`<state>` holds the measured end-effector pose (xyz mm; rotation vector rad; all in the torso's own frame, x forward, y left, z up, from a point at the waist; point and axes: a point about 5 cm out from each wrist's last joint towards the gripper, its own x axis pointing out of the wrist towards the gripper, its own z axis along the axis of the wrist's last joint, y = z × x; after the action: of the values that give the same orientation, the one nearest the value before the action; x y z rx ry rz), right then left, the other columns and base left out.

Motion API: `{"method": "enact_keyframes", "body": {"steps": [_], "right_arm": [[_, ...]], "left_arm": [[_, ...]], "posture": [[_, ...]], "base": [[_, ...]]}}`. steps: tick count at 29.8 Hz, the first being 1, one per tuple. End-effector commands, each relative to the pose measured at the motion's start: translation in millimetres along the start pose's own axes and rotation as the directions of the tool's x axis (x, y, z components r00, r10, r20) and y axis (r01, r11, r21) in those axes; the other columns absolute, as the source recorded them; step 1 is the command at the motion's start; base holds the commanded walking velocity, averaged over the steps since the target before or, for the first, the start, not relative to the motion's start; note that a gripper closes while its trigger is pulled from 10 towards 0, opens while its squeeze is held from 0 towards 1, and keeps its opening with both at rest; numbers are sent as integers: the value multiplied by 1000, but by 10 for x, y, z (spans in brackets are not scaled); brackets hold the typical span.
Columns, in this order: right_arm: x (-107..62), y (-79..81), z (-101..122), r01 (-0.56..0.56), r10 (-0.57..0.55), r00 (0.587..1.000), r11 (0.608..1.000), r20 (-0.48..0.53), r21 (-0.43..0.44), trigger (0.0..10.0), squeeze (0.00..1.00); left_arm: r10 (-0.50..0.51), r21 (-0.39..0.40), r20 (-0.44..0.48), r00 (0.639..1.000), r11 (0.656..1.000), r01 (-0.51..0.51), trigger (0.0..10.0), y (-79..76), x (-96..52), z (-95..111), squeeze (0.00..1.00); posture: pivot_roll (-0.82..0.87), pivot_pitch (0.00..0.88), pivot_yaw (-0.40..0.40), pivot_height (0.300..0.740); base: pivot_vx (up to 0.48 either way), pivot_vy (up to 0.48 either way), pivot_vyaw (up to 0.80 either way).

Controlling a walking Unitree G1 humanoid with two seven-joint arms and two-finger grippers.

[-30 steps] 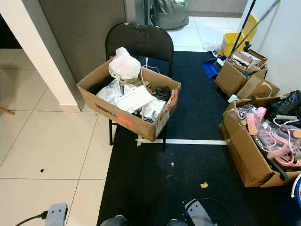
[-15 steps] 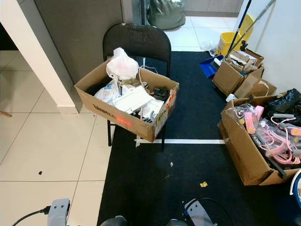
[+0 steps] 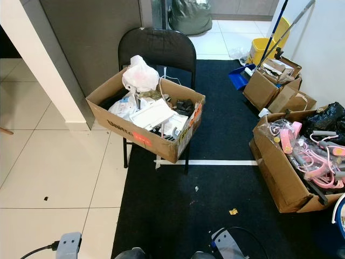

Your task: Picking trash to rubbish bin

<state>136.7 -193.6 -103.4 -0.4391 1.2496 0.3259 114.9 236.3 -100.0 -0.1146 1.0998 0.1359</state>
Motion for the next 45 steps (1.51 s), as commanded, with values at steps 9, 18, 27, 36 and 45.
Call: {"method": "enact_keyframes", "body": {"steps": [9,18,27,36,45], "right_arm": [[8,75,19,-33,33,999,999,7,12,10000,0],[9,77,32,-37,37,999,999,11,8,10000,0],[8,69,37,-38,38,999,999,8,-4,10000,0],[8,66,41,-37,37,999,999,11,-5,10000,0],[9,83,46,-44,44,999,999,12,-11,10000,0]], "left_arm": [[22,10,-55,998,1000,-22,10000,86,-29,-96,0],[27,12,-50,998,1000,-26,10000,86,-18,-43,0],[30,10,-42,999,1000,-30,10000,95,-13,0,0],[22,25,-55,998,999,-21,10000,58,-4,-9,0],[27,42,-60,998,999,-25,10000,25,5,-8,0]], "posture": [[10,64,-10,740],[20,59,-11,740],[29,51,-19,740],[28,44,-18,740],[50,40,-20,740]], "base": [[0,0,0],[0,0,0],[0,0,0],[0,0,0],[-305,0,0]]}}
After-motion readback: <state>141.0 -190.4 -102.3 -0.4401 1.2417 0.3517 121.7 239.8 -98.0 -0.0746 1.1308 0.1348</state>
